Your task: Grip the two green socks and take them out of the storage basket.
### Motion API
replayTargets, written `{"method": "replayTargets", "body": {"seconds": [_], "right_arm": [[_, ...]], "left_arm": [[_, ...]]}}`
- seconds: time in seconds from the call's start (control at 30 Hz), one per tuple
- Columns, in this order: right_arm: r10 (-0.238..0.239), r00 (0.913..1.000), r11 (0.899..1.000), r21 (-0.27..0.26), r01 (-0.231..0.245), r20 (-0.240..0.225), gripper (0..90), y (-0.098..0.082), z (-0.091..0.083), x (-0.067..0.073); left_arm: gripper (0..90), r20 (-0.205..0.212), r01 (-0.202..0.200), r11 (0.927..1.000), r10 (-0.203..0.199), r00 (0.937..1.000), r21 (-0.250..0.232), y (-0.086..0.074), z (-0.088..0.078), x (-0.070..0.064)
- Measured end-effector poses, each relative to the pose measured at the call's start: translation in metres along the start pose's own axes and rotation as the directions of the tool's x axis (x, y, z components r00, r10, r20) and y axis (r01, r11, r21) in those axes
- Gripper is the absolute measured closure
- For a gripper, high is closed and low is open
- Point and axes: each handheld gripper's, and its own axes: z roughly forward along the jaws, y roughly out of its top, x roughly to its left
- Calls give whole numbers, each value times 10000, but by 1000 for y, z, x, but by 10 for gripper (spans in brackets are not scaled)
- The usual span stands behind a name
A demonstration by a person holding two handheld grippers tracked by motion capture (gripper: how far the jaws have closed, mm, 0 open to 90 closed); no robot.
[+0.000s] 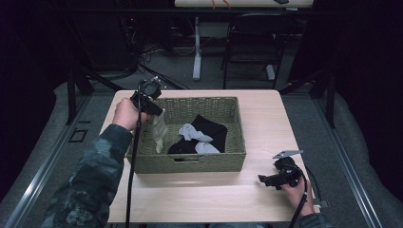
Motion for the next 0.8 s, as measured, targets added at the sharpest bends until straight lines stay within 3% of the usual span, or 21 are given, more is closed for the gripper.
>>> {"method": "replayTargets", "body": {"seconds": [0.3, 0.8], "right_arm": [[-31, 10000, 10000, 20, 31, 6, 103, 1, 0, 0], [-22, 10000, 10000, 36, 22, 9, 103, 0, 0, 0]], "left_arm": [[882, -237, -14, 9991, 3, 9997, -427, 10, -29, 7], [882, -728, 462, 9909, -557, 9958, -1265, 16, -74, 29]]}}
